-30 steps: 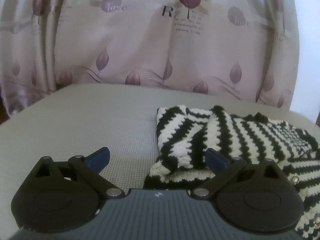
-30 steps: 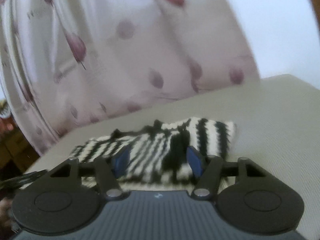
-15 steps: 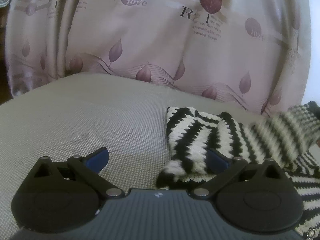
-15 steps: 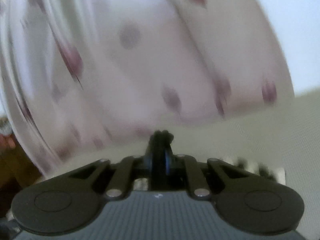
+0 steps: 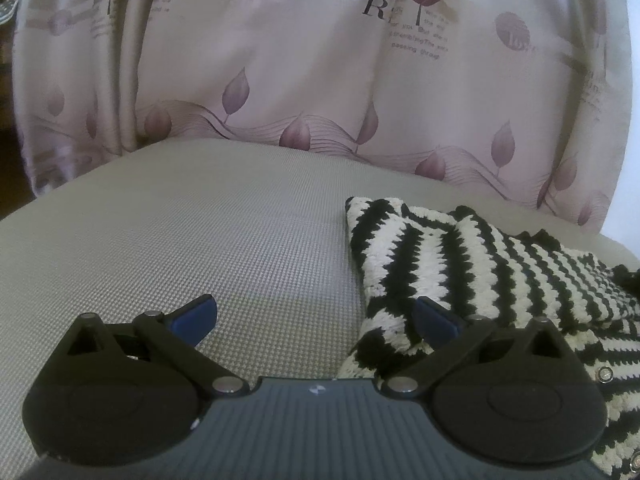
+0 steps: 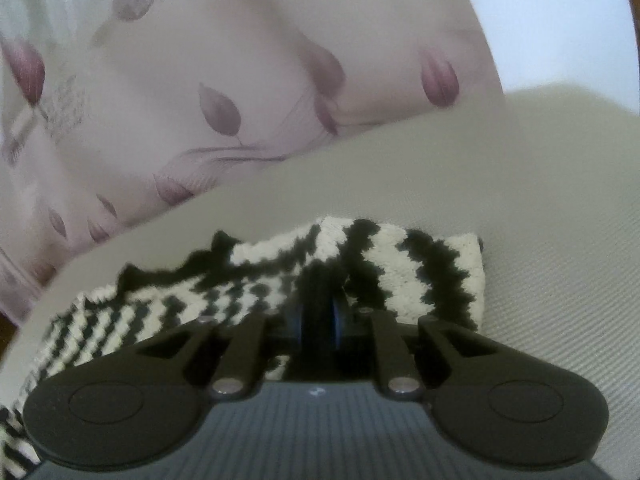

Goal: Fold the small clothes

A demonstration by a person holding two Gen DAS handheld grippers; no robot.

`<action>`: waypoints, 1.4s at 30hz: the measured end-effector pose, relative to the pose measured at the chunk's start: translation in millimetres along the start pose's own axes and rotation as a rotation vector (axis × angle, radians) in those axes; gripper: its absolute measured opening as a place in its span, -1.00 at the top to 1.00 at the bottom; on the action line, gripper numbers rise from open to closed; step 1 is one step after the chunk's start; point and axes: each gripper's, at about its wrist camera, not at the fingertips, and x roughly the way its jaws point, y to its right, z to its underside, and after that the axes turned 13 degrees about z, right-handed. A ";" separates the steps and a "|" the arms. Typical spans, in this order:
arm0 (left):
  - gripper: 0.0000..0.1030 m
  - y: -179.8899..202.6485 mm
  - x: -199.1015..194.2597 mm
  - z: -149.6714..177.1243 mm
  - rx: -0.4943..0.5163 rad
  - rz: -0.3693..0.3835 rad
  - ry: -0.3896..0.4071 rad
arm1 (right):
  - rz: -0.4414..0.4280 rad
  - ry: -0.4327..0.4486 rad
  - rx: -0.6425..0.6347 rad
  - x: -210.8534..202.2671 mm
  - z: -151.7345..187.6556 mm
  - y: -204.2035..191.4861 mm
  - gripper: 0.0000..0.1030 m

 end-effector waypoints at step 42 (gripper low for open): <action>-0.96 -23.0 -138.9 76.1 -0.276 0.479 -0.130 | -0.080 0.302 -0.146 -277.0 152.4 59.4 -0.36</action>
